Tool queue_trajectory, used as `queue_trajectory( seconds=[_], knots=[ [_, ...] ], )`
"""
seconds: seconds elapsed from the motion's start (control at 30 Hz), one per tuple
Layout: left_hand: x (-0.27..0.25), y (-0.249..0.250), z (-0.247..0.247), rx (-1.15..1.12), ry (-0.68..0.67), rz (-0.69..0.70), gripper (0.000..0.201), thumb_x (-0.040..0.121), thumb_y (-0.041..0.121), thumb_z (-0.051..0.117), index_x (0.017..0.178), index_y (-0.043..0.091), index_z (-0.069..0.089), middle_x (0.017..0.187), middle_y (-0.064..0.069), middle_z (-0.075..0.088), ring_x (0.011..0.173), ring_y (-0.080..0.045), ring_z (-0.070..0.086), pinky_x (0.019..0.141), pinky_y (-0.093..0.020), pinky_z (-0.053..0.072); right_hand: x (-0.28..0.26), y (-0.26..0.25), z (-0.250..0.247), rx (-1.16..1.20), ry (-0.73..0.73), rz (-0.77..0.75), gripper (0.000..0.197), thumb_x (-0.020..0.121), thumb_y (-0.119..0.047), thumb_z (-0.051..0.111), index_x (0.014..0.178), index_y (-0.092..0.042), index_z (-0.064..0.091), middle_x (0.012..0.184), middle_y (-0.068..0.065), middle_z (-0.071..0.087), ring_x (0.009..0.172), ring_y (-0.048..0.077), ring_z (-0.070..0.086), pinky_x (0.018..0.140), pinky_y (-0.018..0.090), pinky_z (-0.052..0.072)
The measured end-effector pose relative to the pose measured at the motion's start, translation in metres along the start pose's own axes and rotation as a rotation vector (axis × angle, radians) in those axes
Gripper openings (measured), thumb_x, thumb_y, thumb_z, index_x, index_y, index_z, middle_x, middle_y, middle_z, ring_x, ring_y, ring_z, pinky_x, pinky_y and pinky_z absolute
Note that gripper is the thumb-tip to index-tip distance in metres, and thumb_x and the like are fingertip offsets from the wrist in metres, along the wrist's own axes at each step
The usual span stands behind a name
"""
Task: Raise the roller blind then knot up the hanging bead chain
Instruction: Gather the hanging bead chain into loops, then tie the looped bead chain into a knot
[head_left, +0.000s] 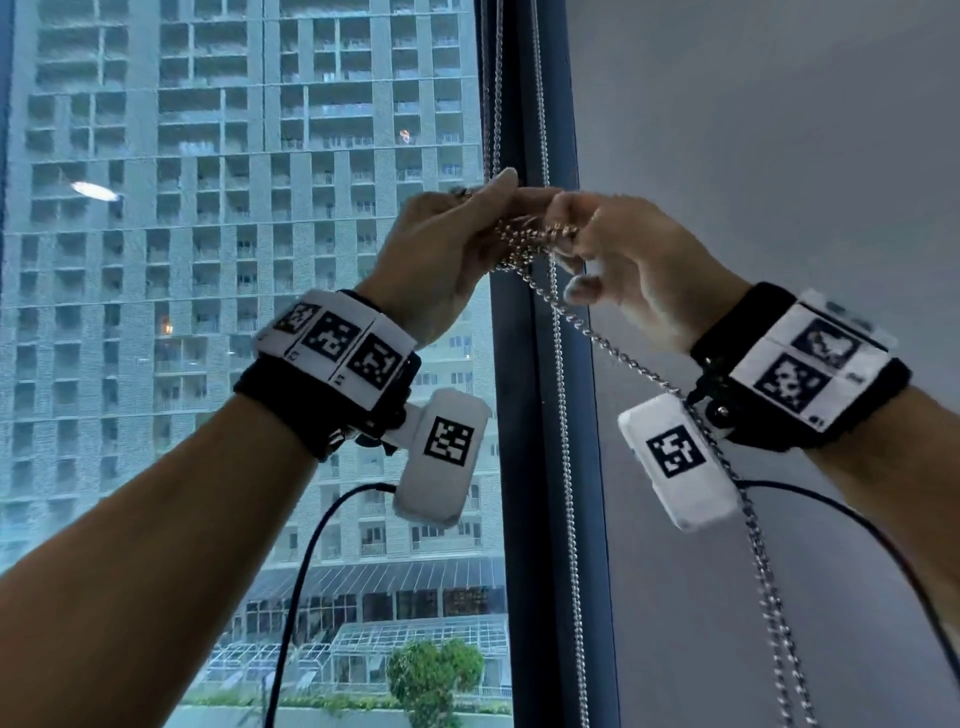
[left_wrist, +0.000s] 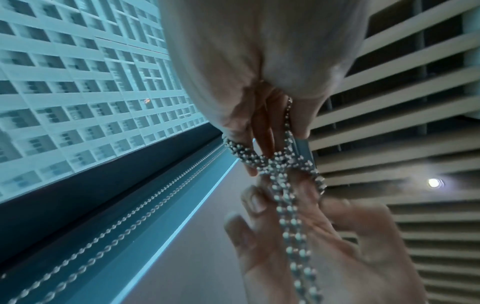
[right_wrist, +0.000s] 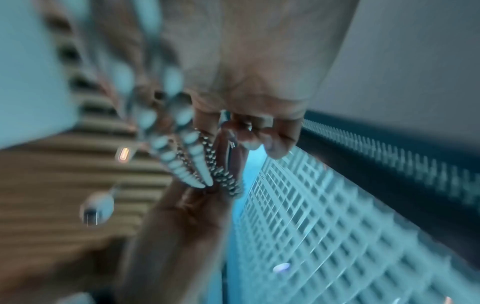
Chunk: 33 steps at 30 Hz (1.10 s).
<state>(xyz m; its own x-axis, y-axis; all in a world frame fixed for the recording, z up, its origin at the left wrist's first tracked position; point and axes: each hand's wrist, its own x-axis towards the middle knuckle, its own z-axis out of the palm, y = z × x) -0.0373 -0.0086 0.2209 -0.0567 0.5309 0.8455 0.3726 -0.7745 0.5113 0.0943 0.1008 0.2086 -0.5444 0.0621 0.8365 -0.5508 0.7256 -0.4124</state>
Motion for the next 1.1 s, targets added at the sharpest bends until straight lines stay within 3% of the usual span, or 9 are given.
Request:
queue_trajectory(
  seconds=[0.1, 0.2, 0.3, 0.4, 0.53, 0.7, 0.97, 1.03, 1.1],
  knots=[
    [-0.008, -0.004, -0.005, -0.238, 0.027, -0.040, 0.043, 0.098, 0.015, 0.040, 0.076, -0.003, 0.073, 0.084, -0.012, 0.075, 0.095, -0.024, 0.068, 0.095, -0.030, 0.052, -0.006, 0.001, -0.003, -0.246, 0.052, 0.001, 0.020, 0.085, -0.021, 0.065, 0.068, -0.030, 0.068, 0.062, -0.014, 0.048, 0.060, 0.005, 0.043, 0.060, 0.023, 0.041],
    [-0.016, -0.009, -0.012, -0.568, 0.101, -0.118, 0.050, 0.098, 0.014, 0.041, 0.054, 0.005, 0.061, 0.053, -0.005, 0.064, 0.068, -0.021, 0.072, 0.096, -0.032, 0.049, -0.013, 0.008, -0.013, 0.312, 0.267, 0.106, 0.021, 0.087, -0.020, 0.066, 0.066, -0.024, 0.067, 0.064, -0.010, 0.049, 0.059, 0.007, 0.042, 0.055, 0.023, 0.038],
    [-0.019, -0.012, -0.015, -0.536, 0.205, -0.186, 0.040, 0.097, 0.016, 0.043, 0.057, 0.011, 0.044, 0.044, -0.001, 0.051, 0.052, -0.016, 0.066, 0.090, -0.030, 0.047, -0.027, 0.010, -0.020, 0.741, 0.249, 0.118, 0.022, 0.076, -0.018, 0.067, 0.056, -0.019, 0.059, 0.068, -0.005, 0.052, 0.062, 0.013, 0.040, 0.058, 0.025, 0.030],
    [-0.015, -0.014, -0.014, -0.370, 0.272, -0.205, 0.034, 0.096, 0.018, 0.047, 0.063, 0.014, 0.042, 0.048, 0.002, 0.044, 0.054, -0.015, 0.061, 0.070, -0.028, 0.048, -0.052, 0.018, -0.012, 0.654, 0.155, 0.110, 0.017, 0.062, -0.017, 0.071, 0.058, -0.015, 0.055, 0.069, 0.000, 0.056, 0.065, 0.016, 0.043, 0.060, 0.027, 0.038],
    [-0.017, -0.021, -0.009, -0.120, 0.259, -0.238, 0.027, 0.096, 0.021, 0.049, 0.070, 0.014, 0.046, 0.063, 0.000, 0.050, 0.066, -0.016, 0.061, 0.068, -0.030, 0.044, -0.084, 0.050, 0.014, 0.206, 0.045, 0.186, 0.041, 0.089, -0.042, 0.052, 0.055, -0.019, 0.054, 0.077, 0.016, 0.043, 0.067, 0.028, 0.033, 0.059, 0.031, 0.039],
    [-0.028, -0.038, 0.007, -0.053, 0.157, -0.331, 0.019, 0.099, 0.021, 0.043, 0.090, 0.007, 0.052, 0.087, -0.008, 0.064, 0.077, -0.025, 0.070, 0.073, -0.035, 0.058, -0.106, 0.074, 0.020, 0.323, 0.095, 0.231, 0.061, 0.097, -0.033, 0.044, 0.061, 0.016, 0.042, 0.067, 0.008, 0.063, 0.068, 0.025, 0.048, 0.062, 0.031, 0.041],
    [-0.022, -0.039, 0.006, -0.277, 0.186, -0.352, 0.018, 0.101, 0.024, 0.034, 0.089, 0.014, 0.042, 0.117, -0.024, 0.064, 0.101, -0.036, 0.068, 0.081, -0.047, 0.058, -0.106, 0.058, 0.021, -0.055, 0.041, -0.021, 0.044, 0.091, -0.030, 0.054, 0.048, -0.020, 0.058, 0.066, 0.002, 0.062, 0.075, 0.016, 0.055, 0.078, 0.016, 0.040],
    [-0.024, -0.036, 0.009, -0.303, 0.119, -0.345, 0.020, 0.102, 0.025, 0.033, 0.087, 0.014, 0.042, 0.111, -0.025, 0.066, 0.093, -0.034, 0.071, 0.074, -0.044, 0.060, -0.110, 0.059, 0.021, 0.012, -0.013, 0.005, 0.043, 0.091, -0.029, 0.054, 0.048, -0.025, 0.058, 0.066, 0.020, 0.060, 0.067, 0.026, 0.054, 0.077, 0.022, 0.041],
    [-0.025, -0.036, 0.008, -0.169, 0.102, -0.326, 0.017, 0.100, 0.021, 0.040, 0.089, 0.009, 0.043, 0.098, -0.019, 0.064, 0.075, -0.025, 0.070, 0.060, -0.034, 0.059, -0.114, 0.061, 0.015, 0.192, -0.024, 0.053, 0.043, 0.087, -0.032, 0.059, 0.048, -0.017, 0.054, 0.066, 0.017, 0.063, 0.062, 0.026, 0.052, 0.064, 0.029, 0.044]
  ],
)
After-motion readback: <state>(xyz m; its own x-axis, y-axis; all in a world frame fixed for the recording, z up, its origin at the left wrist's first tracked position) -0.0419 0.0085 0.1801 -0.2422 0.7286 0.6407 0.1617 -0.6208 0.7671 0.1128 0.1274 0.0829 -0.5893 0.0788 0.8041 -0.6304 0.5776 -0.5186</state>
